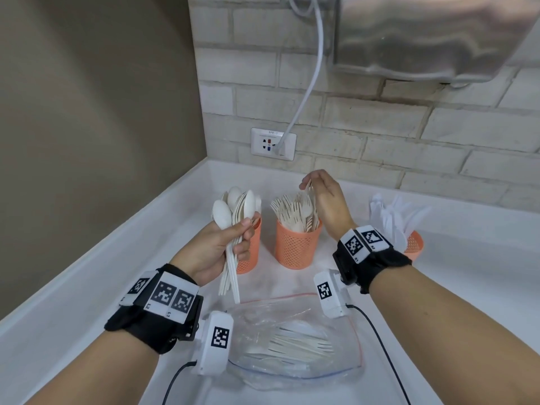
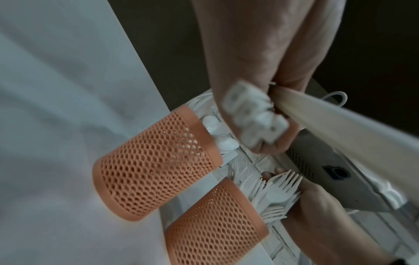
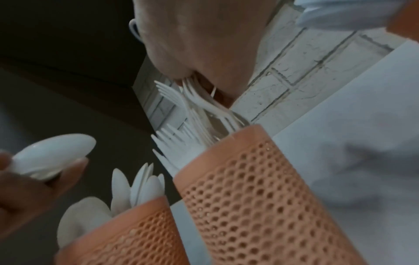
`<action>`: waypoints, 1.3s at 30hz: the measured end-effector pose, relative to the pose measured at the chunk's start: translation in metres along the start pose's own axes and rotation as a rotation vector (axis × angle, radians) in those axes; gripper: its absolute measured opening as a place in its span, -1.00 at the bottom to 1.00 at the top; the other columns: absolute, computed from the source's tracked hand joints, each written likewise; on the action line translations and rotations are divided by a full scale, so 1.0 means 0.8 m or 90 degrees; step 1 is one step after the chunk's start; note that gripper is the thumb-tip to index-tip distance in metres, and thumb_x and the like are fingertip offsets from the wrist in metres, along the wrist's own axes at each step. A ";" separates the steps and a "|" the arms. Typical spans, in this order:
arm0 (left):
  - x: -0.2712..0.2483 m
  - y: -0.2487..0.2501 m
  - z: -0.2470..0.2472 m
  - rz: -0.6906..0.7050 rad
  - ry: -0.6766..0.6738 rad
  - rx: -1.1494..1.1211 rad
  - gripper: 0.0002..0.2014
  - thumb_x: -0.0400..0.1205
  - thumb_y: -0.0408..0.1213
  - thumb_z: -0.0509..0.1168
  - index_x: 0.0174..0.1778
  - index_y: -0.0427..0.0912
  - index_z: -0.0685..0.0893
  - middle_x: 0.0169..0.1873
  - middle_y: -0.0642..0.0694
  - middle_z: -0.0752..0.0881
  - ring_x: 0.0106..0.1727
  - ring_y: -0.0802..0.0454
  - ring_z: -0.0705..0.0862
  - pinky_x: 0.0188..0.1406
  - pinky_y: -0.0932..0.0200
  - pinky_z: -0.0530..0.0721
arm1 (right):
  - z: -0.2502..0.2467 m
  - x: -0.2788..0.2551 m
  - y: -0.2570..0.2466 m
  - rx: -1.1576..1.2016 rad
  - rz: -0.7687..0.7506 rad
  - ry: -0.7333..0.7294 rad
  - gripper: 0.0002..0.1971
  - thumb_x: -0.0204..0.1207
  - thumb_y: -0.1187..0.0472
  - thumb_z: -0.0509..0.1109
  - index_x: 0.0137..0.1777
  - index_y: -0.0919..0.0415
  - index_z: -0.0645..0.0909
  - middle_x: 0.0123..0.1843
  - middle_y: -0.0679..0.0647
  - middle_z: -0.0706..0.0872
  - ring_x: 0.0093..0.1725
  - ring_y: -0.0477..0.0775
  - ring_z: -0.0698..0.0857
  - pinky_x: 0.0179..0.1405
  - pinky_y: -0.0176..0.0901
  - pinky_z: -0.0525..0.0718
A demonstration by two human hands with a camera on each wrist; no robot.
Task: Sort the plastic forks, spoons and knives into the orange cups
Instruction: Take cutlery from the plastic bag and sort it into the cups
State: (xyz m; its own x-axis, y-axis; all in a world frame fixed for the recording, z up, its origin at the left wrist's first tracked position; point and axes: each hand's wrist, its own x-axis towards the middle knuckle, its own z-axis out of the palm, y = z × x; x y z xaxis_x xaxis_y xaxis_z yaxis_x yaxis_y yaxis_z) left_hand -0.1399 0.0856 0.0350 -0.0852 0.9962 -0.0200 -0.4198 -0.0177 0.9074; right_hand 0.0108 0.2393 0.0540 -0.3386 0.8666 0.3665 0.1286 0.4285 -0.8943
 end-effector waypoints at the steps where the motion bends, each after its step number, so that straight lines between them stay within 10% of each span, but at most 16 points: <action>1: 0.000 0.001 0.000 0.000 0.008 0.001 -0.64 0.58 -0.29 0.21 0.27 -0.33 0.50 -0.49 0.01 0.51 -0.62 0.20 0.38 -0.61 0.34 0.46 | 0.000 0.000 0.001 -0.046 0.009 -0.027 -0.71 0.62 0.34 0.04 -0.22 0.17 0.54 -0.18 -0.01 0.55 -0.06 0.02 0.53 0.06 -0.15 0.41; 7: -0.002 0.012 0.001 0.028 0.052 0.076 -0.89 0.63 -0.33 0.21 0.02 -0.27 0.55 -0.50 -0.03 0.46 -0.58 0.16 0.42 -0.54 0.33 0.51 | 0.001 -0.011 -0.033 -0.320 -0.086 -0.070 -0.68 0.67 0.16 0.14 0.30 0.25 0.57 0.38 0.18 0.41 0.46 0.13 0.28 0.48 -0.16 0.19; 9: -0.002 0.018 0.006 0.068 0.056 0.183 -0.91 0.58 -0.37 0.30 -0.11 -0.27 0.51 -0.53 -0.07 0.42 -0.57 0.13 0.40 -0.54 0.34 0.48 | 0.014 -0.032 -0.062 -0.273 -0.157 -0.055 -0.60 0.61 0.05 0.26 0.39 0.21 0.49 0.39 0.14 0.44 0.44 0.08 0.36 0.44 -0.17 0.30; 12: 0.006 0.023 0.020 0.137 0.103 0.323 -0.89 0.54 -0.52 0.33 -0.20 -0.24 0.58 -0.47 -0.07 0.56 -0.48 0.08 0.52 -0.51 0.31 0.52 | 0.044 -0.064 -0.094 -0.085 -0.019 -0.216 -0.27 0.40 -0.03 0.49 0.51 0.13 0.28 0.30 0.04 0.54 0.28 -0.06 0.55 0.19 -0.25 0.53; 16: 0.017 0.020 0.035 0.174 0.177 0.448 -0.89 0.42 -0.35 0.35 -0.17 -0.19 0.60 -0.31 -0.15 0.63 -0.23 0.00 0.64 -0.25 0.13 0.61 | 0.078 -0.075 -0.094 0.095 0.116 -0.208 -0.48 0.41 0.10 0.52 0.30 0.14 0.38 0.11 0.12 0.64 0.17 0.11 0.67 0.18 0.05 0.69; 21: 0.011 0.029 0.025 0.089 0.117 0.491 -0.38 0.12 -0.23 0.48 0.11 -0.24 0.50 -0.07 -0.29 0.67 -0.01 -0.19 0.70 -0.01 -0.13 0.73 | 0.085 -0.054 -0.083 0.195 0.180 -0.066 -0.69 0.54 0.32 0.29 0.22 0.03 0.39 -0.01 0.16 0.65 -0.05 0.19 0.73 0.04 0.16 0.73; 24: 0.011 0.035 0.022 0.048 0.042 0.458 -0.48 0.33 -0.37 0.55 0.11 -0.17 0.43 -0.01 -0.20 0.68 0.02 -0.08 0.70 0.12 -0.05 0.68 | 0.080 -0.039 -0.076 0.254 0.197 -0.010 -0.64 0.52 0.43 0.25 0.28 0.15 0.39 0.02 0.27 0.63 -0.15 0.15 0.71 -0.04 0.13 0.75; 28: 0.026 0.062 0.005 0.077 0.080 0.450 -0.74 0.48 -0.30 0.46 -0.01 -0.12 0.53 -0.12 -0.17 0.71 -0.31 0.09 0.70 -0.28 0.23 0.68 | 0.074 -0.024 -0.080 0.379 0.119 0.070 -0.62 0.46 0.61 0.16 0.13 0.17 0.33 0.01 0.36 0.61 -0.29 0.19 0.73 -0.18 0.13 0.74; 33: 0.068 0.068 -0.042 0.141 0.323 0.453 -0.79 0.63 -0.01 0.23 0.01 -0.07 0.56 -0.04 0.07 0.60 0.13 0.02 0.56 0.24 0.07 0.53 | 0.082 -0.005 -0.077 0.379 0.024 0.198 -0.56 0.41 0.61 0.19 0.04 0.02 0.35 0.06 0.30 0.61 -0.32 0.05 0.77 -0.32 -0.12 0.72; 39: 0.080 0.026 -0.062 -0.008 0.213 0.385 -0.55 0.70 0.07 0.02 0.43 -0.07 0.43 0.33 -0.11 0.60 0.28 -0.02 0.60 0.28 0.01 0.53 | 0.117 -0.019 -0.050 0.170 -0.085 0.122 -0.58 0.39 0.55 0.26 0.11 0.07 0.38 -0.17 -0.15 0.56 -0.24 0.29 0.74 -0.31 0.03 0.68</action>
State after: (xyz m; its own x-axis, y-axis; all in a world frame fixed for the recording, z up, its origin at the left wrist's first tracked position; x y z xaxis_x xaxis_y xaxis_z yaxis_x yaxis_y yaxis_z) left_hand -0.1988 0.1448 0.0323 -0.3988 0.9142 -0.0716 0.1473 0.1410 0.9790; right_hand -0.0763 0.1855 0.0602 -0.1510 0.8502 0.5043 -0.1613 0.4821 -0.8611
